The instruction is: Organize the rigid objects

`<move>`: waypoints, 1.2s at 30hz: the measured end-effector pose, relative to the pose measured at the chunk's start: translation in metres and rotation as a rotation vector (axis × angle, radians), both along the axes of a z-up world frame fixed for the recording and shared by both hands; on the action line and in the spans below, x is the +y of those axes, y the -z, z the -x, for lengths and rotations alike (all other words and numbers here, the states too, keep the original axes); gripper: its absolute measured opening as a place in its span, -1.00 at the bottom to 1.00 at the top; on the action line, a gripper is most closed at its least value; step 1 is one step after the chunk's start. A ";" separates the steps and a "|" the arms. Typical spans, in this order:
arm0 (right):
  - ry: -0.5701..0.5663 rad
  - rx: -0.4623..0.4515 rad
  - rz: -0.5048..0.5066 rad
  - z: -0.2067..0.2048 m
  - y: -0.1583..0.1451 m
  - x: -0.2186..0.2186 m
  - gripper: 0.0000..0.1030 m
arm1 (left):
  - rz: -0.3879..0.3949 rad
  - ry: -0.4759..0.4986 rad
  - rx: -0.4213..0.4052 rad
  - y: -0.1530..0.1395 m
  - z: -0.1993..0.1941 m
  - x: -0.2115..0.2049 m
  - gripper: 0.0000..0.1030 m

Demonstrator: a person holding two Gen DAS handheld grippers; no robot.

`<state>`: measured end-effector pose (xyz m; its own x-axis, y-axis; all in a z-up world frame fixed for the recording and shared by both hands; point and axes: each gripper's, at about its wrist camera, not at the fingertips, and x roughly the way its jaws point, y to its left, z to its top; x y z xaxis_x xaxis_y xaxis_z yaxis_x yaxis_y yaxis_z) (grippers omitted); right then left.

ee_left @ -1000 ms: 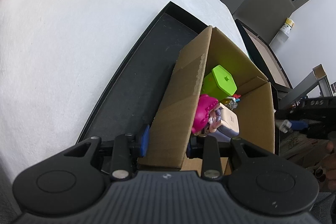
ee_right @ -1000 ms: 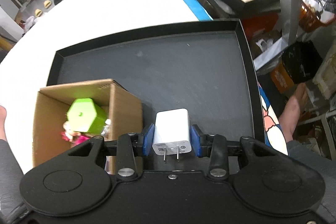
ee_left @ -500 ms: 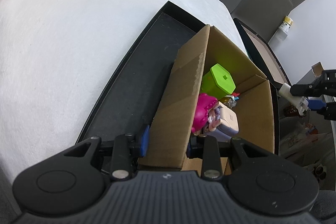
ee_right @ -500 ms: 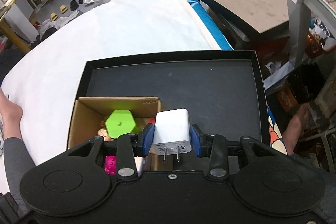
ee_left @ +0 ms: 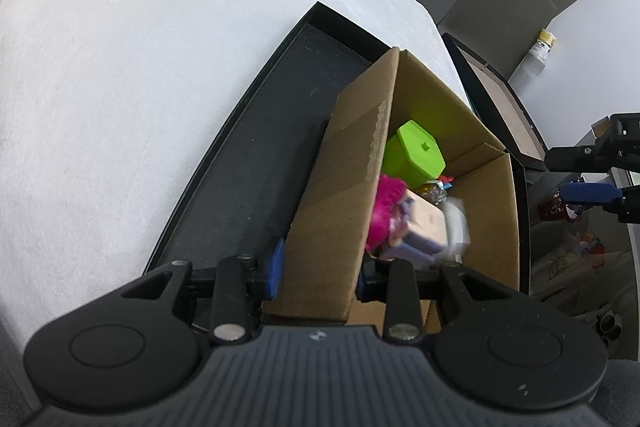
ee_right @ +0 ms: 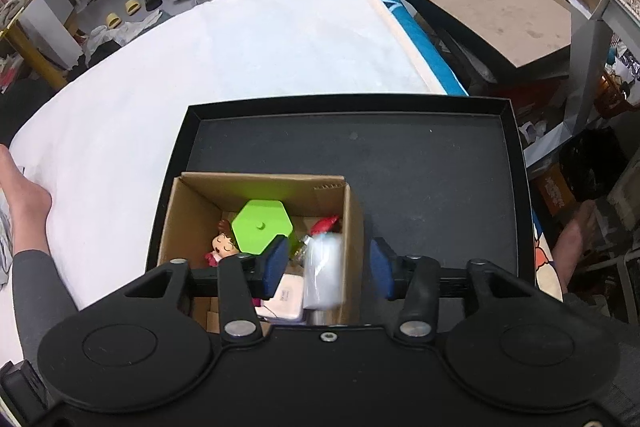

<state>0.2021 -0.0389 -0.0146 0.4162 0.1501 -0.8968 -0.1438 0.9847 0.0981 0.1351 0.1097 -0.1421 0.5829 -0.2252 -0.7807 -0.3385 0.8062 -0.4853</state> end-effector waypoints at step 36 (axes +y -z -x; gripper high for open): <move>0.045 -0.008 -0.221 0.061 -0.001 -0.072 0.70 | -0.197 0.143 -0.001 -0.088 0.010 -0.036 -0.13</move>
